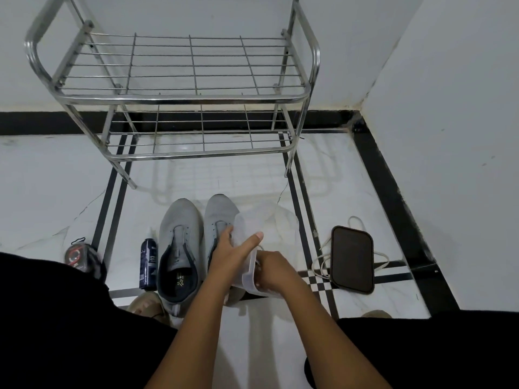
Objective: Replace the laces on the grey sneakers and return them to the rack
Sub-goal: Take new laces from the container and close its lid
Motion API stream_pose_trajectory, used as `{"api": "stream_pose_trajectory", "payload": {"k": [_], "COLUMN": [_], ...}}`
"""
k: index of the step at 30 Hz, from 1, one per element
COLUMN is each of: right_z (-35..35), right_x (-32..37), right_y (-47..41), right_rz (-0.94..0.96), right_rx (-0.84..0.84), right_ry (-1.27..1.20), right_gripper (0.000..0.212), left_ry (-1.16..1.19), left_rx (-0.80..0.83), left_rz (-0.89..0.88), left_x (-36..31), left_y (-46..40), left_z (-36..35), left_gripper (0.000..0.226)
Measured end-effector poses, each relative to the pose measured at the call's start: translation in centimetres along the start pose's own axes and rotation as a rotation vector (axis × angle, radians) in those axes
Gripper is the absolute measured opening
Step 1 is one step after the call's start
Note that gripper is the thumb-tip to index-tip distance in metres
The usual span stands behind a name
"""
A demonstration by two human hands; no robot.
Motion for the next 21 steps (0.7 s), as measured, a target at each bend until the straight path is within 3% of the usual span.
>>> {"api": "stream_pose_trajectory", "payload": {"k": [2,6,8,11,14,18,21], "right_z": [2.5,10.2,12.7,12.7,8.5,1.7,2.2], "right_x": [-0.2,-1.0,-3.2,-7.6,-8.7,-5.9,-8.5], "right_y": [0.5,1.9,2.3,1.9,0.8,-0.6,-1.9], "right_rz": [-0.015,0.034,0.029,-0.15,-0.319,-0.249,-0.353], "right_rx": [-0.011,-0.076,-0.121,-0.166,-0.102,0.002,-0.167], "right_ry": [-0.289,-0.877,-0.993,-0.823,-0.541,-0.615,-0.641], "right_gripper": [0.023,0.022,0.025,0.024,0.02,0.047,0.046], "left_ry": [0.011,0.032,0.073,0.193,0.276,0.277,0.249], "left_rx": [-0.028,-0.203,-0.323,-0.469,-0.507,-0.436,-0.353], "left_rz": [-0.022,-0.096,-0.129,-0.136,-0.144,-0.15,-0.143], "left_x": [-0.6,-1.8,-1.7,-1.7,-1.8,-1.9,-1.7], "left_y": [-0.5,-1.3,-1.5,-1.3,-1.6,-1.9,-2.1], "left_z": [0.4,2.4,3.9,5.4,5.7,4.5,2.9], "left_gripper": [0.073,0.075,0.075,0.079,0.079,0.071,0.071]}}
Point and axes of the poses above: each hand's wrist, its own y-axis away from the middle knuckle, its own z-axis out of the back of the hand, x = y × z, the point moved 6 cm from there along -y, towards the middle knuckle, and after that the axes turned 4 degrees about -z, right-handed, at the moved point
